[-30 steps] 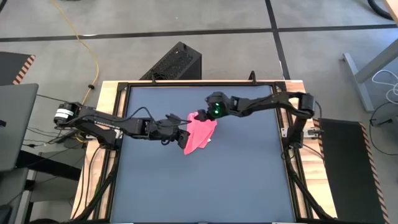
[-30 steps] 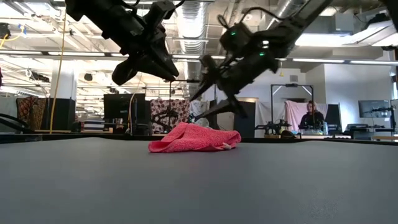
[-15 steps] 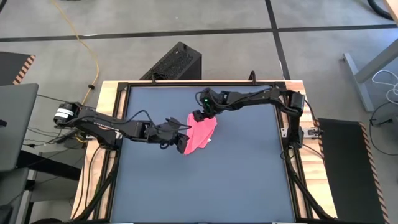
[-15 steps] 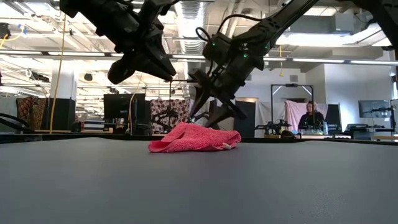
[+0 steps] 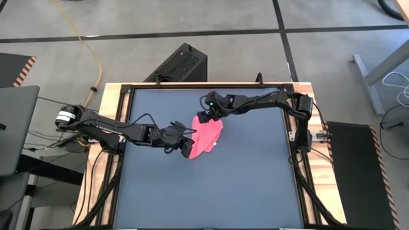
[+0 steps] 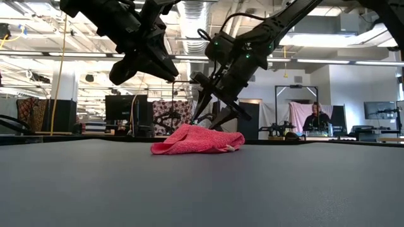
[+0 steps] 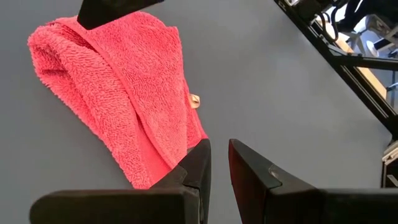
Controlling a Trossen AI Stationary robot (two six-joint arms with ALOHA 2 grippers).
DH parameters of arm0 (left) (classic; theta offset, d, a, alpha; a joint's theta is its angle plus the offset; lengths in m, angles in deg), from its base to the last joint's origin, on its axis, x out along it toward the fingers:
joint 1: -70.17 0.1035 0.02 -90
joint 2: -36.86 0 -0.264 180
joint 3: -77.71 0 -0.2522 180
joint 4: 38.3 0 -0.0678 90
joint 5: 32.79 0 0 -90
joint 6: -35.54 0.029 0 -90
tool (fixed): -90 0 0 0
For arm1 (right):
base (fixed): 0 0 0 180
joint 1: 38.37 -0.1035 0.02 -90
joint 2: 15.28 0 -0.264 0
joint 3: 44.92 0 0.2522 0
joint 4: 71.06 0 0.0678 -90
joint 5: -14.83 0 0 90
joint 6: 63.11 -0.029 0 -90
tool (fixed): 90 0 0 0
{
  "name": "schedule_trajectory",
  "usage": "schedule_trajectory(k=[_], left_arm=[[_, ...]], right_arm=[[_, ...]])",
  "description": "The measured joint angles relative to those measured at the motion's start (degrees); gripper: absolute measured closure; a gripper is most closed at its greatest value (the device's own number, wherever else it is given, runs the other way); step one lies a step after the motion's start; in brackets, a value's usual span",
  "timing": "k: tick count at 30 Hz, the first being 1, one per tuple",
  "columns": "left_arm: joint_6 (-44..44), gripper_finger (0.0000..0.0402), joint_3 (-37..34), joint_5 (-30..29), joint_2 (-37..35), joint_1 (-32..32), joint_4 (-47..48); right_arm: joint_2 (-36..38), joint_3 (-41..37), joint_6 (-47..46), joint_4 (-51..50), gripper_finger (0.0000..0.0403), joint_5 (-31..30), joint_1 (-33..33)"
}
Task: Roll towel
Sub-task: Fold the pink towel
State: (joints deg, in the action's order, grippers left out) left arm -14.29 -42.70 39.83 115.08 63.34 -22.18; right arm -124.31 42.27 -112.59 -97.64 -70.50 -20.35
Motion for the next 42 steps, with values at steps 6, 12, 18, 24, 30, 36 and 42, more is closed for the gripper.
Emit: schedule_trajectory(k=[6, 12, 18, 24, 30, 36, 42], left_arm=[[0.7, 0.0356, 0.0, 0.0, 0.0, 0.0, 0.0], [1.6, 0.0356, 0.0, 0.2, 0.0, 0.0, 0.0], [2.0, 0.0356, 0.0, 0.2, 0.0, 0.0, 0.0], [1.9, 0.0356, 0.0, 0.3, 0.0, -0.2, 0.3], [1.2, 0.0356, 0.0, 0.2, 0.0, -0.8, 0.3], [1.0, 0.0356, 0.0, 0.2, 0.0, -1.1, 0.6], [0.9, 0.0356, 0.0, 0.1, 0.0, -1.1, 0.7]], right_arm=[[0.0, 1.7, 1.2, -1.9, 0.0145, -1.3, -0.6], [0.0, 6.1, 6.1, -4.7, 0.0182, -3.8, -1.2], [-5.2, 10.1, 9.6, -9.8, 0.0222, 0.2, -1.6], [-9.6, 13.7, 11.7, -13.4, 0.0236, 1.5, -3.8], [-11.2, 15.0, 12.5, -14.4, 0.0236, 1.3, -4.0], [-11.1, 15.0, 14.8, -17.8, 0.0268, -2.6, -3.3], [-9.4, 15.0, 17.9, -19.8, 0.0365, -4.5, -3.2]])
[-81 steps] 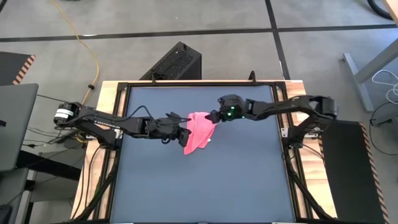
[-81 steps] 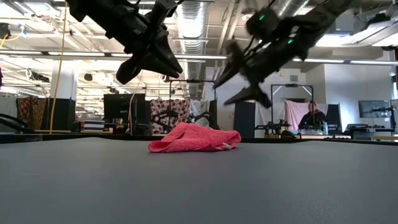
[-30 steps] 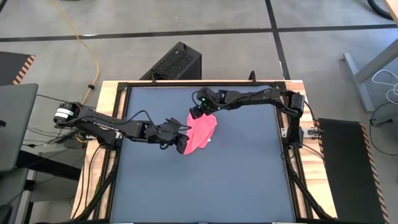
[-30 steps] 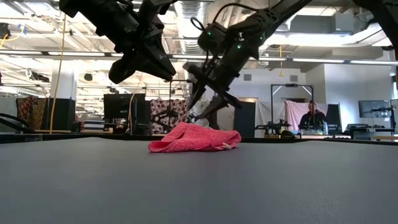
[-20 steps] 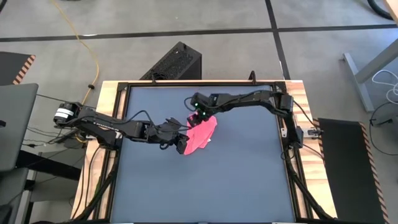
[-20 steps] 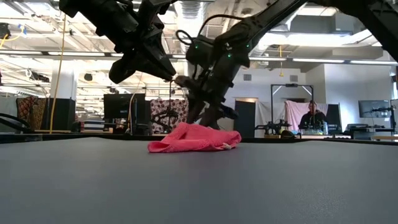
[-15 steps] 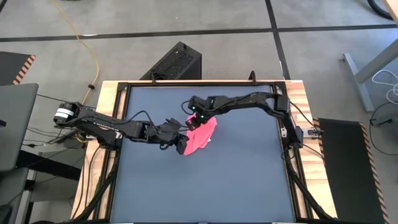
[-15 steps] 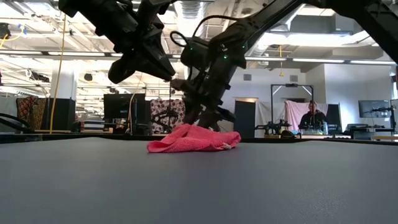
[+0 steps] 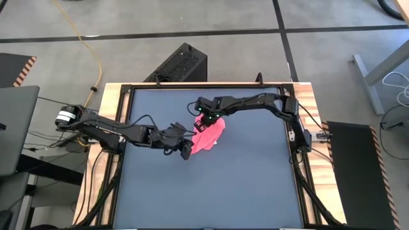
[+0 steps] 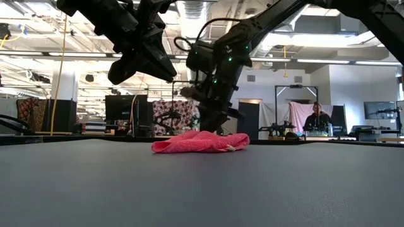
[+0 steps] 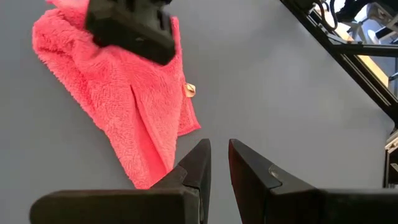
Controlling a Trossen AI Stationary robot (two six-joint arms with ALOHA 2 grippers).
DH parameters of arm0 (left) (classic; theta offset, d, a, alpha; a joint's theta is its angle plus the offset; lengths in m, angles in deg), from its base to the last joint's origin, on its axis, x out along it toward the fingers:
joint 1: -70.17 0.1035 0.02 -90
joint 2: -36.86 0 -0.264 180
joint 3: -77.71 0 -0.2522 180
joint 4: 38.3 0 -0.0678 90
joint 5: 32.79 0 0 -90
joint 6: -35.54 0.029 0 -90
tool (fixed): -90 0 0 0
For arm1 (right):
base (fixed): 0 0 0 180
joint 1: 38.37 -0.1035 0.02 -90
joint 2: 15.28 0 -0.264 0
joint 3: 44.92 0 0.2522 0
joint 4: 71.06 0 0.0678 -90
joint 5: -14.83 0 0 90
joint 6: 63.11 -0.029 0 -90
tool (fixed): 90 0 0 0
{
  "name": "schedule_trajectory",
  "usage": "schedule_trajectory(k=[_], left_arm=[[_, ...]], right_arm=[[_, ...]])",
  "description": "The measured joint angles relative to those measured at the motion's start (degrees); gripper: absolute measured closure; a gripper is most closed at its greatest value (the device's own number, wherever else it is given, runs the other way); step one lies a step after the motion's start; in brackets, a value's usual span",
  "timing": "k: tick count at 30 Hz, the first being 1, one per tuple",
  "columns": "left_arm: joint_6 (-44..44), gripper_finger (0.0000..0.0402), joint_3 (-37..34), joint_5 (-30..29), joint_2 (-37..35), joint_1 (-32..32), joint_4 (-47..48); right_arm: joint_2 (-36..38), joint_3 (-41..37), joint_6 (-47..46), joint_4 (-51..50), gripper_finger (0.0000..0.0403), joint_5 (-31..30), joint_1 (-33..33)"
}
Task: Roll towel
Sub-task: Fold the pink towel
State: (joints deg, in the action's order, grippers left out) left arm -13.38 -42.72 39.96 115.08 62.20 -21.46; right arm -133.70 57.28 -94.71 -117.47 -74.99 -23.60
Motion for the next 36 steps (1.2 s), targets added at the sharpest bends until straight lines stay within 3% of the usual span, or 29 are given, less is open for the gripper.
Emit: schedule_trajectory(k=[3, 19, 24, 32, 36], left_arm=[[0.0, 0.0356, 0.0, 0.0, 0.0, 0.0, 0.0], [0.2, 0.0356, 0.0, -1.5, 0.0, 0.2, 0.1], [0.2, 0.0356, 0.0, -1.7, 0.0, 0.2, 0.1], [0.4, 0.0356, 0.0, -1.9, 0.0, 0.2, 0.1], [0.2, 0.0356, 0.0, -1.9, 0.0, 0.2, 0.1]], right_arm=[[2.0, 0.0, 1.1, 0.1, 0.039, -0.4, -0.5], [16.7, 0.0, 3.9, 3.3, 0.0385, -6.6, 0.8], [20.7, 0.0, 8.9, 3.8, 0.0389, -11.9, -0.1], [21.9, 0.0, 6.8, -3.0, 0.0388, -9.4, -5.4], [19.8, 0.0, 4.1, -7.1, 0.0366, -9.4, -9.0]])
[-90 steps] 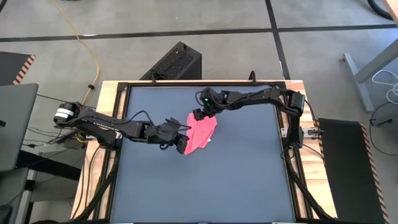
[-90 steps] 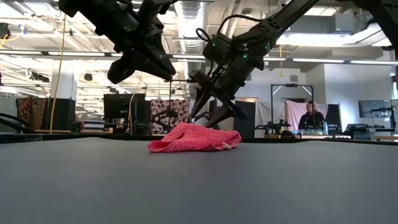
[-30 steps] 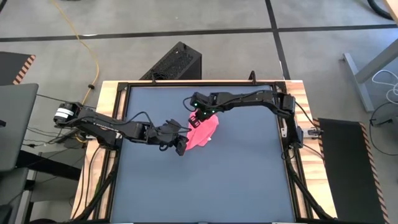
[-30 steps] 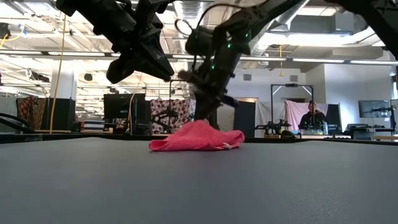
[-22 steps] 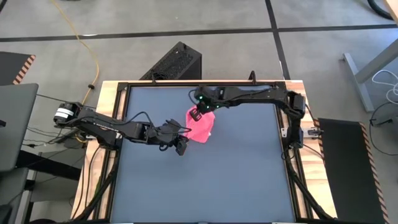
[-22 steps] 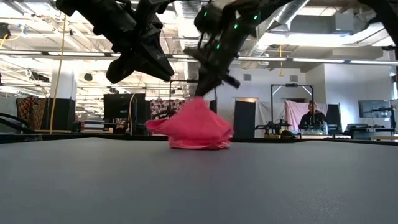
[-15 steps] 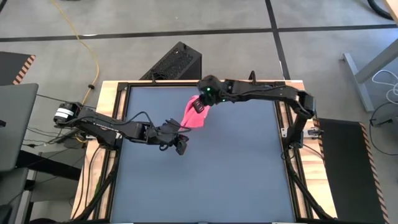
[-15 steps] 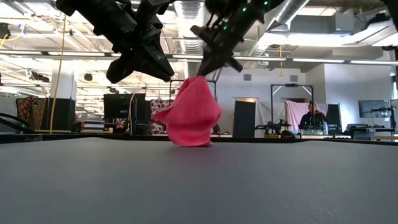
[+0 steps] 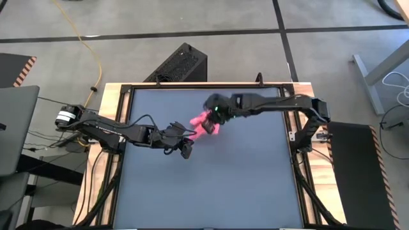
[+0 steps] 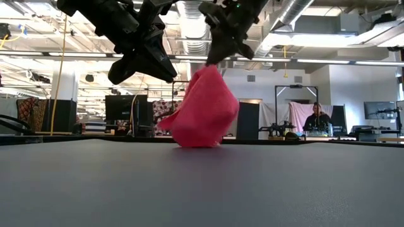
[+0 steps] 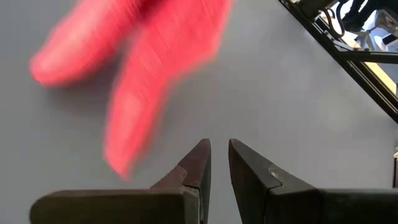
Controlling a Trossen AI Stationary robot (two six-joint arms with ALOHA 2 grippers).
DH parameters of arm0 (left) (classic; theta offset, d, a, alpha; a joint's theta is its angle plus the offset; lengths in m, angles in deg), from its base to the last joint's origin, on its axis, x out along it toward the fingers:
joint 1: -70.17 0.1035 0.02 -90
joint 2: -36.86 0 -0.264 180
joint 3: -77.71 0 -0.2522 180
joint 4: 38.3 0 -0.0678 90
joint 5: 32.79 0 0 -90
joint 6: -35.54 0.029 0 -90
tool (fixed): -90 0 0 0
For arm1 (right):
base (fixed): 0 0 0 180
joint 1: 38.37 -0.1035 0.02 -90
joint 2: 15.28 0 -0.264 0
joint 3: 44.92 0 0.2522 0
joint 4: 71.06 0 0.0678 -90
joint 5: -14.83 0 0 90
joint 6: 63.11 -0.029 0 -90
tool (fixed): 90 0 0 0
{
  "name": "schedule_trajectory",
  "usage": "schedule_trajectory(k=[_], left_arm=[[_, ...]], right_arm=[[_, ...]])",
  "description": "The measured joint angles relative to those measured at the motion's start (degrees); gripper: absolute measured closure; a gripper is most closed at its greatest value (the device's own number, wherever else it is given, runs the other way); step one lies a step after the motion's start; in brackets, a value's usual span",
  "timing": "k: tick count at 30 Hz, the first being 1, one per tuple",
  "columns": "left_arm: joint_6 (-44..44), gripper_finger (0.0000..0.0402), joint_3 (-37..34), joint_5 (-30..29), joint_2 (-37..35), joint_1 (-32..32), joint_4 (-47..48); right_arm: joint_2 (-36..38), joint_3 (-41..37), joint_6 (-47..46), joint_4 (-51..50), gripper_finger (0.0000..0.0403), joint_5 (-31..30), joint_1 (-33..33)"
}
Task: Roll towel
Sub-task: Fold the pink towel
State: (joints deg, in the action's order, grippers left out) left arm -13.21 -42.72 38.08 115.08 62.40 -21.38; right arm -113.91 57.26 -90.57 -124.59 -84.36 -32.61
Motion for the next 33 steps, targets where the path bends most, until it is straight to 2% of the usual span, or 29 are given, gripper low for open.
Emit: schedule_trajectory(k=[5, 14, 17, 24, 30, 33], left_arm=[[0.0, 0.0356, 0.0, 0.0, 0.0, 0.0, 0.0], [-0.1, 0.0356, 0.0, 0.1, 0.0, 0.0, 0.1], [-0.1, 0.0356, 0.0, -0.2, 0.0, 0.0, 0.9], [-0.9, 0.0356, 0.0, -5.3, 0.0, 0.0, 7.2], [-1.9, 0.0356, 0.0, -3.7, 0.0, 0.0, 7.9], [-2.0, 0.0356, 0.0, -3.7, 0.0, 0.0, 7.8]], right_arm=[[-1.2, 0.0, 1.0, 1.2, 0.0317, -4.6, -1.6], [-0.6, 0.0, 0.2, -3.3, 0.02, -5.7, 1.7], [-1.1, -1.2, -2.1, -3.7, 0.0173, -5.6, 1.6], [-2.7, -8.8, -4.4, 0.9, 0.0164, -1.6, 1.5], [-4.7, -10.6, -6.9, 5.9, 0.0164, 4.6, 1.5], [-4.8, -10.7, -7.1, 8.2, 0.0164, 5.4, 1.5]])
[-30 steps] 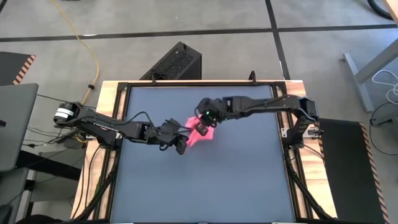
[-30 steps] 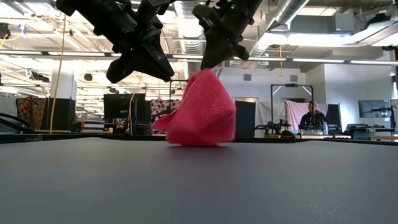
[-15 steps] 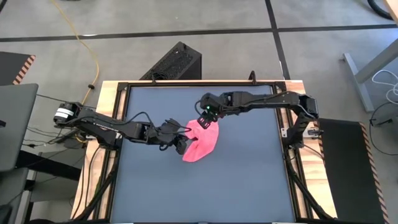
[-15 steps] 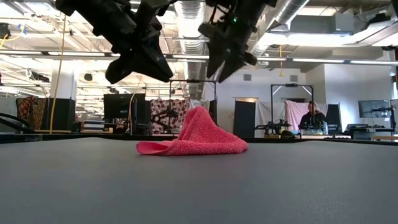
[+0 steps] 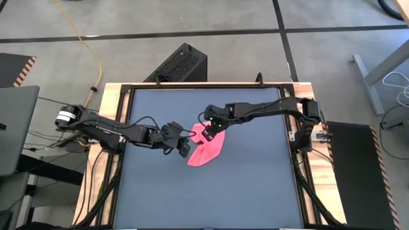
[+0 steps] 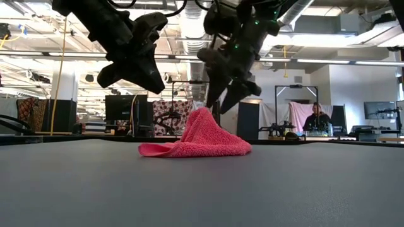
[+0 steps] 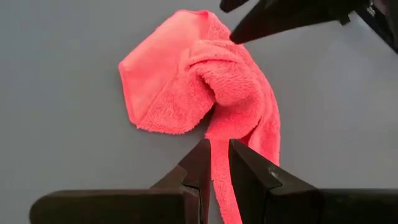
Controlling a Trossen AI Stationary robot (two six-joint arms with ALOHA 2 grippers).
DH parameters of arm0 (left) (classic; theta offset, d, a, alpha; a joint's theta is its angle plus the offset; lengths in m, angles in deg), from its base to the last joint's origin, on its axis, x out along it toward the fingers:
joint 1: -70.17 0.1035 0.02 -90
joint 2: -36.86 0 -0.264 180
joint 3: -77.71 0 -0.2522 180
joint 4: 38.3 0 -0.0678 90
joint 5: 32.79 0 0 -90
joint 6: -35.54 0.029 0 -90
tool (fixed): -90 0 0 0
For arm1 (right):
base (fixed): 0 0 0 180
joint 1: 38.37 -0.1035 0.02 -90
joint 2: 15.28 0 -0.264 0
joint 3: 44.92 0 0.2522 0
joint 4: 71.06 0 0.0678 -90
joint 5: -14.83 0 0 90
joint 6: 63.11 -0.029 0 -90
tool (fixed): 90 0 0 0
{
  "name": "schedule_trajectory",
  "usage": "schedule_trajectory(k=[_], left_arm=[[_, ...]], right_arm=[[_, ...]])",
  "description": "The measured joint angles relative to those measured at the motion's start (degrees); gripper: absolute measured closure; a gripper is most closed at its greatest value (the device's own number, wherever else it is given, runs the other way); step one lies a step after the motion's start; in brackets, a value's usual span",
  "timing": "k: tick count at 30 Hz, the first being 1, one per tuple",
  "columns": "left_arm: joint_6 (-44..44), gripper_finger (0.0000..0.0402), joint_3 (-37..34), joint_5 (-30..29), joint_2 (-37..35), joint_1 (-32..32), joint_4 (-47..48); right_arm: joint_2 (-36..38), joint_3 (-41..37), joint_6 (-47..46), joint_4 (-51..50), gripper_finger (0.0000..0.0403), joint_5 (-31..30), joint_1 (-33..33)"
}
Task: Roll towel
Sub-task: Fold the pink towel
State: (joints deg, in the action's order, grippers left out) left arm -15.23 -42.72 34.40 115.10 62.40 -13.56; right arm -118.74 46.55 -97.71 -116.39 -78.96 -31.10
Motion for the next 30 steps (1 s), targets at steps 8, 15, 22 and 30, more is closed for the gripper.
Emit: schedule_trajectory(k=[8, 15, 22, 30], left_arm=[[-0.1, 0.0356, 0.0, 0.3, 0.0, 0.0, 0.1], [-0.5, 0.0356, 0.0, 0.5, 0.0, 0.0, -0.1], [-0.5, 0.0356, 0.0, 1.0, 0.0, 0.0, -1.0], [-0.7, 0.0356, 0.0, 1.8, 0.0, -0.3, -1.3]], right_arm=[[0.0, 0.1, -1.6, 5.0, 0.0164, 1.9, 0.4], [-0.2, 0.1, -1.2, 5.2, 0.0164, 1.9, -0.1], [-3.8, 0.1, -1.3, 7.2, 0.0184, 2.4, -0.9], [-4.3, 0.2, -1.4, 7.0, 0.023, 2.4, -0.7]])
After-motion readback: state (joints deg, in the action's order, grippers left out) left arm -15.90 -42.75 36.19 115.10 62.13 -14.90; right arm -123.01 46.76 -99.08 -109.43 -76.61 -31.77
